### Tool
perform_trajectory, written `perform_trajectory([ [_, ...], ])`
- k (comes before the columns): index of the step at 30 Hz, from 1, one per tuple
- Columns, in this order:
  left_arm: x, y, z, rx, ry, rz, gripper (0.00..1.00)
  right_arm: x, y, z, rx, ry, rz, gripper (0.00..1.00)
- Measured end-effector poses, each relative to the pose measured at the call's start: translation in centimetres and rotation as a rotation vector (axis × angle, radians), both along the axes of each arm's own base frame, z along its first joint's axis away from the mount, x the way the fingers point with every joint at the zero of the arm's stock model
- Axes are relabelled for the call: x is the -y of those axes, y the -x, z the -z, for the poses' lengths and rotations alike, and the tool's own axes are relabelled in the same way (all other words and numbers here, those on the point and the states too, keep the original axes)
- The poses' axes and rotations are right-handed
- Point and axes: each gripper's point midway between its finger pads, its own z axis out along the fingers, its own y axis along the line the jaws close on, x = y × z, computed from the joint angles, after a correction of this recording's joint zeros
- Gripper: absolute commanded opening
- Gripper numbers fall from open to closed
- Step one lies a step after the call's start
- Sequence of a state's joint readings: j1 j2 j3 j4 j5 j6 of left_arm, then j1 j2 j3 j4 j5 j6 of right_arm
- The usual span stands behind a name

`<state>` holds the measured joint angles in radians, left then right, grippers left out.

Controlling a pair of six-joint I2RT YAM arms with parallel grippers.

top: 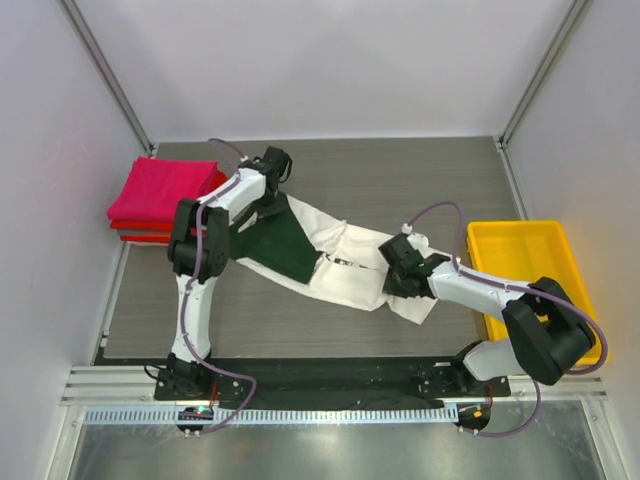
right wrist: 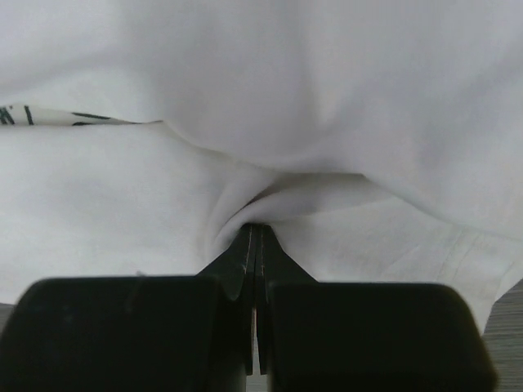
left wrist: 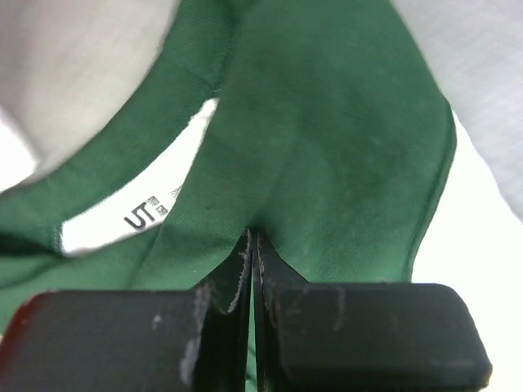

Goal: Fold and stack the t-shirts
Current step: Fold the tshirt

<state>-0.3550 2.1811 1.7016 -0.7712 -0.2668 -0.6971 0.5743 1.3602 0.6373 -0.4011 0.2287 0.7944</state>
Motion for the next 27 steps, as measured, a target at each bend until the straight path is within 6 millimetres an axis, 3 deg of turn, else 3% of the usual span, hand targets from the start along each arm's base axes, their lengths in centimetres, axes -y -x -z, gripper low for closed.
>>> perform_trajectory([
  [5,4.5,-6.3,-0.4,0.063,0.060,0.040,0.00,-5.9,0.7,-0.1,0.012,-0.030,-0.102,0.01],
  [10,10.2,-12.1,-0.7,0.186,0.231,0.073,0.00,-14.6,4.4,-0.1,-0.009,-0.075,-0.287,0.01],
  [13,13.1,-13.5,-0.8,0.220,0.391,0.057,0.00,-20.6,6.7,-0.4,-0.035,-0.130,-0.411,0.01],
  [16,15.8,-14.7,-1.0,0.235,0.571,0.025,0.00,-24.9,8.5,-0.7,-0.073,-0.200,-0.519,0.01],
  [18,17.0,-15.3,-1.1,0.243,0.657,0.000,0.00,-25.7,8.7,-1.2,-0.079,-0.219,-0.557,0.05],
  [19,17.6,-15.6,-1.1,0.250,0.695,-0.010,0.00,-25.8,8.4,-1.7,-0.074,-0.228,-0.565,0.16],
  [22,19.1,-16.6,-1.1,0.268,0.799,-0.036,0.00,-25.3,5.8,-4.8,-0.018,-0.278,-0.565,0.33],
  [25,19.8,-17.5,-1.2,0.283,0.884,-0.061,0.00,-22.9,1.7,-9.5,0.096,-0.345,-0.511,0.36],
  [27,20.2,-18.0,-1.3,0.292,0.924,-0.073,0.00,-19.6,-1.6,-13.1,0.188,-0.393,-0.440,0.38],
])
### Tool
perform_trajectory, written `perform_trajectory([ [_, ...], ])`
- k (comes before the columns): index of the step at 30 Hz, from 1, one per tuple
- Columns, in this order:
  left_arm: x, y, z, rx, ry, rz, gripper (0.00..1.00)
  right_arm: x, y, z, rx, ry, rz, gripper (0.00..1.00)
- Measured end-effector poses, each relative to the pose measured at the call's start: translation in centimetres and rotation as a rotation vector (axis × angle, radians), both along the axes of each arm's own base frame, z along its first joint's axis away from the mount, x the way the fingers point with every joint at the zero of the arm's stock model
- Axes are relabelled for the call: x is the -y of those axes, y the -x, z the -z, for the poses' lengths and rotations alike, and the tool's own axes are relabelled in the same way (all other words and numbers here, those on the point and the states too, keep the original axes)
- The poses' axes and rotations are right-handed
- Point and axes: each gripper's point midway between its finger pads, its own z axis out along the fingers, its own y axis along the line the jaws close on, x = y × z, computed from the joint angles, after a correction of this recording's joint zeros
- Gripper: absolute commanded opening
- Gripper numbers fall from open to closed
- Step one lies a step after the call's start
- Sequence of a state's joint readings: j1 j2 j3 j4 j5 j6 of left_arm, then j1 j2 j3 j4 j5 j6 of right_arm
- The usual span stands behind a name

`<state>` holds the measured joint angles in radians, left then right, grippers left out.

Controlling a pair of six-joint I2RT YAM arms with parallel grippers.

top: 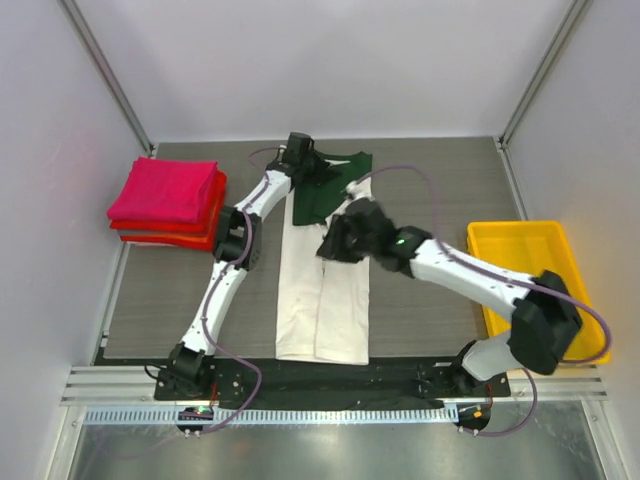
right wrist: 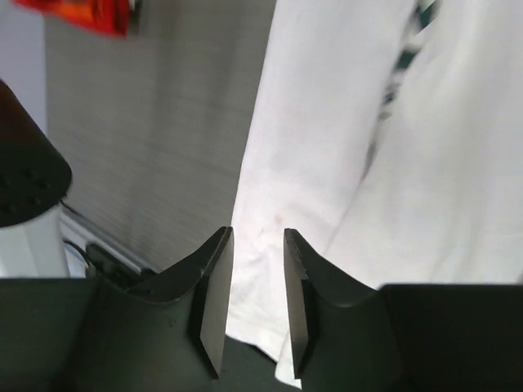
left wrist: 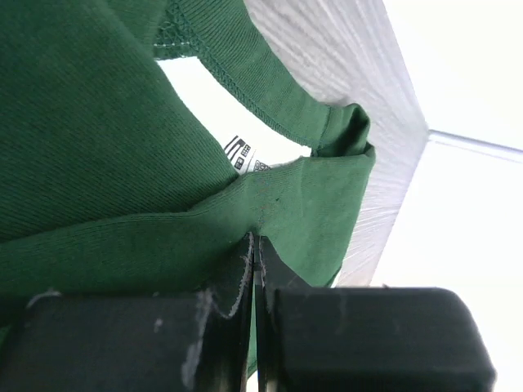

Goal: Fold and stack the t-shirts
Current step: Fold the tshirt

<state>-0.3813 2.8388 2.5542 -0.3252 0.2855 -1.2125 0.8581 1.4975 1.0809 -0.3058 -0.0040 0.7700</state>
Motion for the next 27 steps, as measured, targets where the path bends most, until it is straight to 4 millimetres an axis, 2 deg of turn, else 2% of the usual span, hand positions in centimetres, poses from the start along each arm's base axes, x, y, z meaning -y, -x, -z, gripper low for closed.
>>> perform_trajectory([
  [2,0.1,-0.3,-0.1,0.006,0.022,-0.010,0.01,3.6,-2.9,-2.3,0.053,-0.040,0.084,0.45],
  [3,0.1,-0.5,-0.1,0.012,0.030,-0.014,0.09,5.5,-4.2,-3.0,0.074,-0.050,0.129,0.51],
  [4,0.2,-0.6,-0.1,0.018,0.034,-0.015,0.13,7.2,-5.4,-3.4,0.092,-0.049,0.171,0.62],
  [5,0.3,-0.7,-0.2,0.027,0.046,-0.015,0.21,8.6,-6.4,-3.4,0.100,-0.045,0.194,0.65],
  [6,0.4,-0.8,-0.4,0.038,0.051,-0.013,0.25,10.3,-7.7,-3.2,0.101,-0.041,0.237,0.65],
  [9,0.8,-1.0,-1.2,0.078,0.073,0.005,0.38,13.7,-10.1,-1.1,0.065,-0.027,0.296,0.62],
  [10,0.8,-1.0,-1.6,0.089,0.077,0.011,0.40,14.6,-11.0,-0.1,0.040,-0.032,0.311,0.57],
  [12,0.8,-0.7,-2.0,0.102,0.075,0.028,0.42,16.1,-12.6,2.1,-0.014,-0.036,0.339,0.53],
  [15,0.6,0.5,-3.6,0.111,0.060,0.066,0.42,17.7,-15.1,5.4,-0.093,-0.047,0.373,0.52],
  [18,-0.3,2.4,-6.6,0.134,0.043,0.101,0.41,18.0,-17.8,8.0,-0.152,-0.058,0.378,0.52],
  [21,-1.7,4.9,-10.8,0.179,0.025,0.131,0.40,17.7,-20.2,9.4,-0.165,-0.086,0.367,0.60],
  [24,-3.4,8.4,-15.0,0.249,0.000,0.159,0.40,17.5,-22.7,10.3,-0.158,-0.120,0.359,0.59],
  [27,-5.1,12.2,-17.2,0.294,-0.032,0.179,0.39,17.5,-24.8,10.6,-0.147,-0.164,0.354,0.55],
])
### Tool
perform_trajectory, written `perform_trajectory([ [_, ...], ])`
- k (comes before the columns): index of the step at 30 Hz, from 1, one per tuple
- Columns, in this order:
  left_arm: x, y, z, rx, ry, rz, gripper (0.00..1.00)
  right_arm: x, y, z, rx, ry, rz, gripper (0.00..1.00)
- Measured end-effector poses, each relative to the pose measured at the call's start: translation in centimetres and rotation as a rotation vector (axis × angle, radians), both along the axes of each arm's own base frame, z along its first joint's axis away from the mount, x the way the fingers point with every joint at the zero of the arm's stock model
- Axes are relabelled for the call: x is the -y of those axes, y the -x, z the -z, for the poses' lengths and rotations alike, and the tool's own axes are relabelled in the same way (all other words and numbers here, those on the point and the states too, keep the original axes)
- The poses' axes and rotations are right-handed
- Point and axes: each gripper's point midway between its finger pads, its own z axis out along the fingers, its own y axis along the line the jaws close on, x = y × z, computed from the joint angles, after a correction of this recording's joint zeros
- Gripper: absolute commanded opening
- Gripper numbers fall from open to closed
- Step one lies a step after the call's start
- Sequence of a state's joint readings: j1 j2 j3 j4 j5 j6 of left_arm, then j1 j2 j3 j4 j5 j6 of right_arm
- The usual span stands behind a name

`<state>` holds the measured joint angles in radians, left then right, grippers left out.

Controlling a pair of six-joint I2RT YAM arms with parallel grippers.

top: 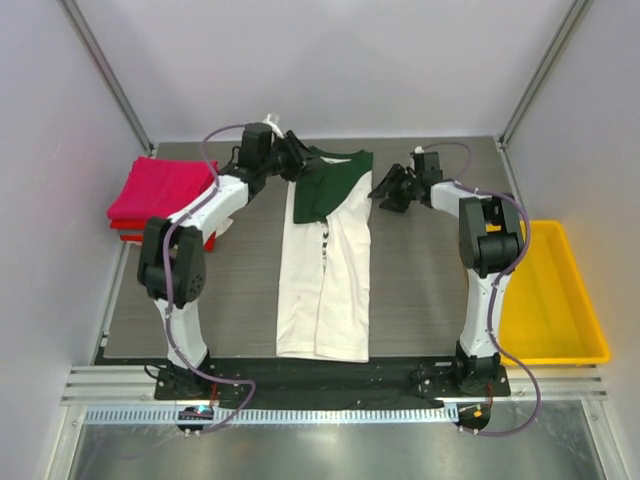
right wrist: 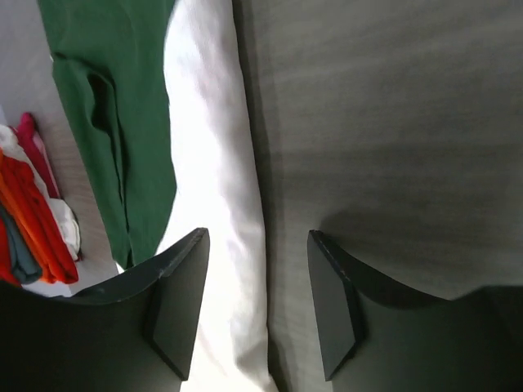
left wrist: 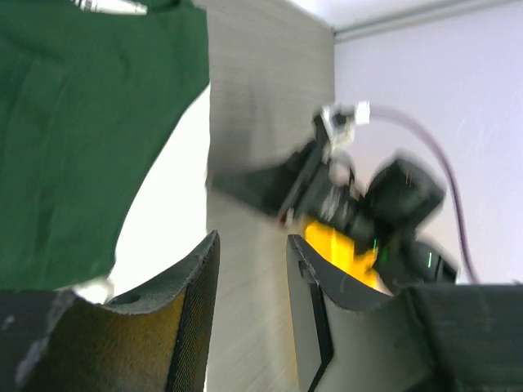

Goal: Fold and stack the t-shirts
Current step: Fold the tshirt

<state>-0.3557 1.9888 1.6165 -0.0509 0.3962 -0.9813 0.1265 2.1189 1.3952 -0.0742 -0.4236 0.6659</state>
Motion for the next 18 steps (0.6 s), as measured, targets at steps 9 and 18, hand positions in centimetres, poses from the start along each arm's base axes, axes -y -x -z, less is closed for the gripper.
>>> perform_trajectory([
  [9,-4.7,10.9,4.9,-0.076,-0.114,-0.028,0.36,0.2,-7.1,0.2,0.069,-0.121,0.013,0.47],
  [18,-7.2,17.8,9.8,-0.182,-0.196,-0.024,0.36,-1.0,-9.9,-0.1,0.095,-0.228,-0.002,0.33],
])
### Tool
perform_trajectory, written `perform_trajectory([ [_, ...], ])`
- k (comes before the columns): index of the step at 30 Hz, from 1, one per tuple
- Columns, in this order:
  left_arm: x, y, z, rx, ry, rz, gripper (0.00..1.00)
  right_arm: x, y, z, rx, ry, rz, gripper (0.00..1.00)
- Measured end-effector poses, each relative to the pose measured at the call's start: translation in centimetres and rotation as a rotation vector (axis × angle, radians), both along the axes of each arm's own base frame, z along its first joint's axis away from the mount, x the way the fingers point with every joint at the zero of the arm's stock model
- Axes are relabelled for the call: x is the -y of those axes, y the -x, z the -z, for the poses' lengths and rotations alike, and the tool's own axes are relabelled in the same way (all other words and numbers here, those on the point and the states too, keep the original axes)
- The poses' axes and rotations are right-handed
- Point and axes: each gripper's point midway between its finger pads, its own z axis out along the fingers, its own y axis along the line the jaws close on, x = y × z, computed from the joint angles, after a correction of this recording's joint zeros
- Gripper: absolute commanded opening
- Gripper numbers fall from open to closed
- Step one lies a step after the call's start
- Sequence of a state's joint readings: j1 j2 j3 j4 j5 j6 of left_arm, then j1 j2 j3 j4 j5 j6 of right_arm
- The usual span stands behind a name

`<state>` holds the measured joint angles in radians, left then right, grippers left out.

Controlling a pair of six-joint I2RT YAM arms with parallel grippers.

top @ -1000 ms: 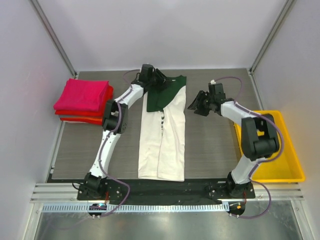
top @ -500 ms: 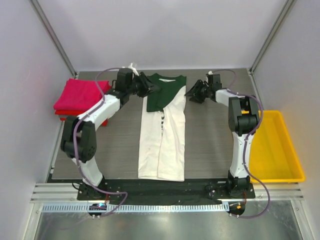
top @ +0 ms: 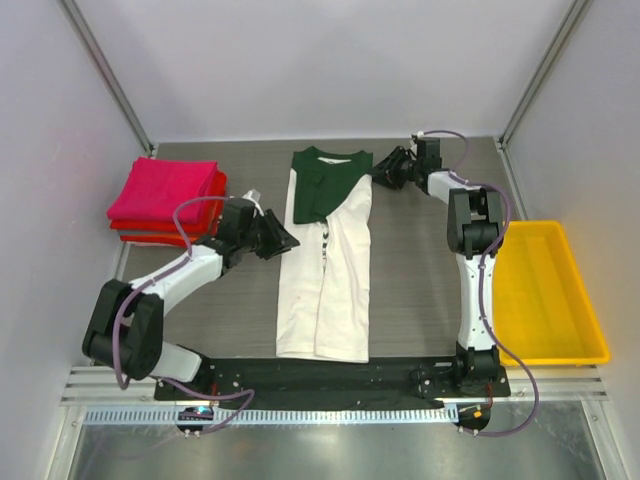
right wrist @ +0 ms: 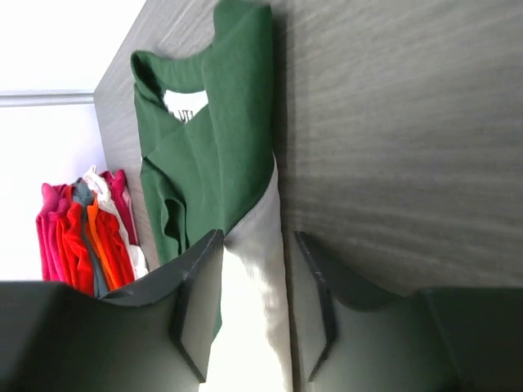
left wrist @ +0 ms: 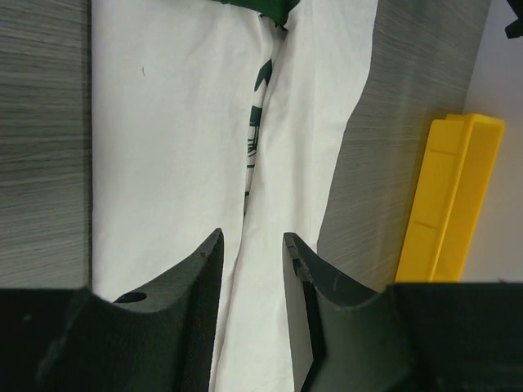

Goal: Fold and stack the t-shirts
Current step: Fold the tshirt

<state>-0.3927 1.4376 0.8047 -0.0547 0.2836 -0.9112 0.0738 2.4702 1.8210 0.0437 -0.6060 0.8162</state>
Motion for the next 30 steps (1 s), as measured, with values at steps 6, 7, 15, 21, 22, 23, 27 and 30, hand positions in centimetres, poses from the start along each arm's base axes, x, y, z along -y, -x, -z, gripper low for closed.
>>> perform_trajectory([
  [6,-1.0,1.0,-1.2,0.053,-0.028,-0.003,0.36,-0.3,-1.4,1.2,-0.027,-0.033,0.001,0.01],
  [7,-1.2,1.1,-1.2,0.056,-0.032,-0.003,0.35,-0.2,-1.8,1.2,-0.029,-0.032,0.005,0.01],
  [15,-2.1,2.8,1.3,0.007,-0.078,0.010,0.36,-0.1,-6.0,0.9,0.002,-0.069,0.030,0.34],
  [21,-3.0,4.8,3.6,-0.048,-0.120,0.024,0.45,0.6,-6.2,-0.2,0.025,-0.074,0.032,0.45],
  [22,-3.2,5.1,3.7,-0.052,-0.125,0.024,0.45,0.7,-5.5,-0.3,0.010,-0.065,0.030,0.45],
  [23,-3.4,5.5,3.6,-0.051,-0.128,0.025,0.46,0.9,-4.7,-0.2,-0.007,-0.047,0.032,0.46],
  [27,-3.7,6.2,2.6,-0.023,-0.131,0.032,0.46,1.5,0.6,-0.1,-0.079,-0.006,0.020,0.52],
  [30,-3.7,6.6,2.2,-0.007,-0.126,0.037,0.46,1.6,5.2,-0.2,-0.133,0.002,0.002,0.52],
])
